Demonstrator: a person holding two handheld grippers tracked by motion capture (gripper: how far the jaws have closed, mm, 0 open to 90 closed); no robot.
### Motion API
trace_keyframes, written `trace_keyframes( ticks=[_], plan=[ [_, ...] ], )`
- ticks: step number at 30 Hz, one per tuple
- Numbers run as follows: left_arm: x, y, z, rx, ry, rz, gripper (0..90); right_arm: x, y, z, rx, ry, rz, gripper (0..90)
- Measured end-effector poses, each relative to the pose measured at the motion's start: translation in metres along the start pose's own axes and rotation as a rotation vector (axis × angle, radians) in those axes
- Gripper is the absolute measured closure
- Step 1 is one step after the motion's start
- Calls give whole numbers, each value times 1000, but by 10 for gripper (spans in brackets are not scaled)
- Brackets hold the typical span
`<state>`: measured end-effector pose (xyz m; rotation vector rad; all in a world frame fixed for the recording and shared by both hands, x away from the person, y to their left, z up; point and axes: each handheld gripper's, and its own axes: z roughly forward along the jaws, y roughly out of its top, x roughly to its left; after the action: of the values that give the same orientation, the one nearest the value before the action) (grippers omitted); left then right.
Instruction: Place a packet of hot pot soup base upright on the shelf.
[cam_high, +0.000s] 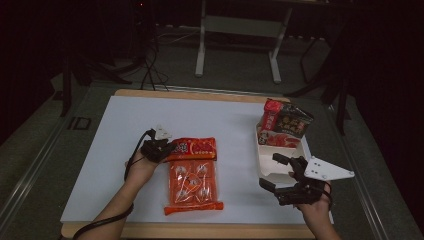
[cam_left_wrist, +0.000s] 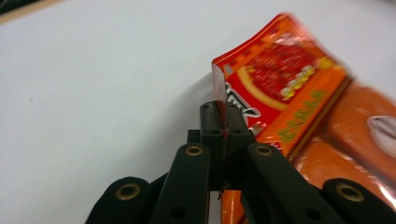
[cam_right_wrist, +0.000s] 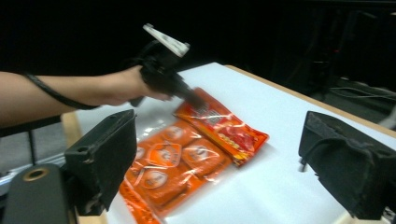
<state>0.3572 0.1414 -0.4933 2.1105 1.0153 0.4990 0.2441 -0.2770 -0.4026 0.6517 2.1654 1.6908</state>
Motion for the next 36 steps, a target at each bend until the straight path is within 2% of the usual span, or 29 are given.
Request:
trace_keyframes(
  ticks=[4, 6, 8, 10, 14, 18, 20, 21, 23, 24, 26, 29, 31, 32, 34, 36],
  plan=[
    [-5, 8, -14, -42, -6, 16, 900, -2, 1, -2, -27, -32, -65, 145],
    [-7, 12, -21, -67, -12, 20, 900, -2, 2, -3, -34, -27, -69, 147],
    [-9, 15, -28, -91, -17, 26, 900, -2, 3, -3, -30, -13, -62, 145],
    [-12, 19, -34, -107, -21, 36, 900, -1, 4, -2, -20, -40, -66, 137],
    [-20, 25, -46, -138, -28, 62, 900, -1, 5, -1, 2, -39, -41, 120],
    [-26, 31, -59, -196, -39, 79, 900, 0, 5, 2, 17, -30, -28, 107],
    [-31, 34, -66, -224, -51, 112, 900, 0, 7, 4, 9, -19, -3, 103],
    [-31, 34, -66, -224, -51, 112, 900, -1, 8, 6, 12, -23, 10, 103],
    [-38, 37, -76, -284, -88, 144, 900, -2, 9, 9, 12, -18, 5, 104],
    [-41, 37, -80, -304, -84, 161, 900, -3, 10, 10, 13, -21, 6, 104],
    [-44, 38, -86, -326, -105, 169, 900, -5, 11, 13, 16, -18, 3, 105],
    [-52, 40, -93, -347, -108, 198, 900, -7, 13, 20, 14, -18, 5, 129],
    [-56, 41, -97, -367, -124, 216, 900, -9, 15, 26, 18, -6, 18, 129],
    [-58, 41, -99, -381, -129, 229, 900, -9, 15, 28, 17, -16, 15, 135],
    [-63, 41, -104, -414, -157, 258, 900, -9, 17, 35, 22, -10, 14, 135],
    [-65, 41, -108, -431, -183, 260, 900, -10, 18, 41, 28, 2, 17, 139]
  ],
)
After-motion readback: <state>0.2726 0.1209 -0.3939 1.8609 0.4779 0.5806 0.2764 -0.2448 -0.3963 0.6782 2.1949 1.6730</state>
